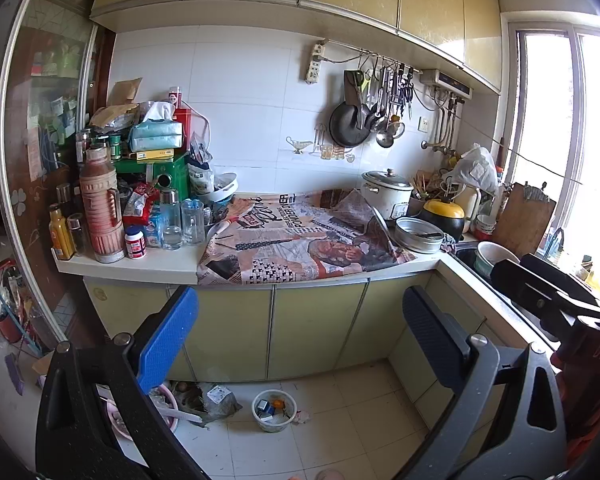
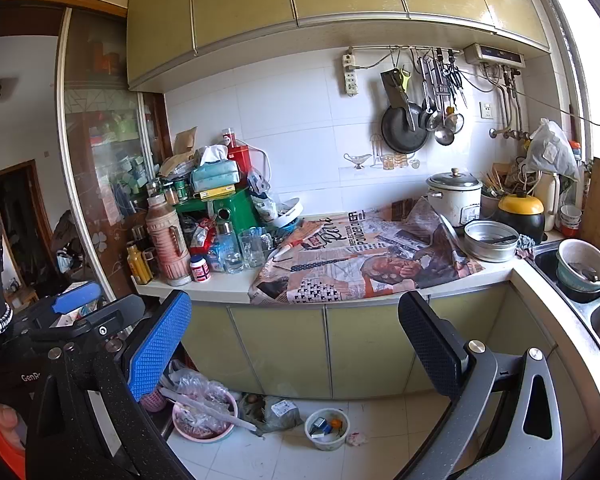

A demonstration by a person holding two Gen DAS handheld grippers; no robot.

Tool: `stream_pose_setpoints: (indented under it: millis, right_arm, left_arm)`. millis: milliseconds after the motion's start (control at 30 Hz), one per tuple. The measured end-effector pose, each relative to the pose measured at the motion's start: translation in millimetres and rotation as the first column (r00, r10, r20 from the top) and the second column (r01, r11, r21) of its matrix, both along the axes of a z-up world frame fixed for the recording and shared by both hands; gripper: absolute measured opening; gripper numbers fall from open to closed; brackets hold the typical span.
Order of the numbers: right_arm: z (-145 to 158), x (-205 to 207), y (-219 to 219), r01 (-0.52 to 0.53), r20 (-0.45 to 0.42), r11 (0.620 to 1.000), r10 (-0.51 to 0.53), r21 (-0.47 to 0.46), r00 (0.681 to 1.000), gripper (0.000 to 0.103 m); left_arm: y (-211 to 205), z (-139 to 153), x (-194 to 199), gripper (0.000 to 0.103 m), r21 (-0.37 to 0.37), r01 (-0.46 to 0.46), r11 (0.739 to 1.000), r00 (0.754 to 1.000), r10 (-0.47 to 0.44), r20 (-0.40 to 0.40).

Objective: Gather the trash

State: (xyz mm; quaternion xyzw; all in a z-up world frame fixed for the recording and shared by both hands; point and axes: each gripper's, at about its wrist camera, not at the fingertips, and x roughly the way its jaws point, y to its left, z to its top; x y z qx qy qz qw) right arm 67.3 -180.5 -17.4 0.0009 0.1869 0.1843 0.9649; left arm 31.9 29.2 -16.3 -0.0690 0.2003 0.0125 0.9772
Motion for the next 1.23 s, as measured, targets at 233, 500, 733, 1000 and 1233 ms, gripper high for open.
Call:
stream_pose_setpoints:
  millis: [233, 500, 733, 1000, 1233]
  right_arm:
    - [-1, 1, -1, -0.001, 0.001, 1.0, 0.001, 0.0, 1.0, 0.103]
    - [1, -2, 3, 0.005, 0.006, 1.0, -0.005, -0.002, 1.0, 0.103]
    - [2, -3, 6, 0.009, 0.006, 1.0, -0.009, 0.001, 1.0, 0.103]
    - [2, -1, 14, 0.012, -0.006, 1.0, -0.012, 0.002, 1.0, 0.103]
    - [-1, 4, 22, 0.016, -0.023, 1.0, -0.016, 0.001, 1.0, 0.103]
  left_arm:
    - [-12, 3, 1, 0.102, 0.009, -0.011, 1.0, 1.0, 0.011, 0.013]
    - [-16, 3, 3, 0.102, -0.001, -0.02, 1.0, 1.0, 0.02, 0.018]
    - [-16, 1, 6, 0.102, -0.024, -0.007, 1.0, 1.0, 0.007, 0.005]
    - [-18, -2, 9, 0.102, -0.019, -0.018, 1.0, 1.0, 0.018, -0.002]
    - [-18, -5, 15, 0.102, -0.001, -0.024, 1.0, 1.0, 0.024, -0.011]
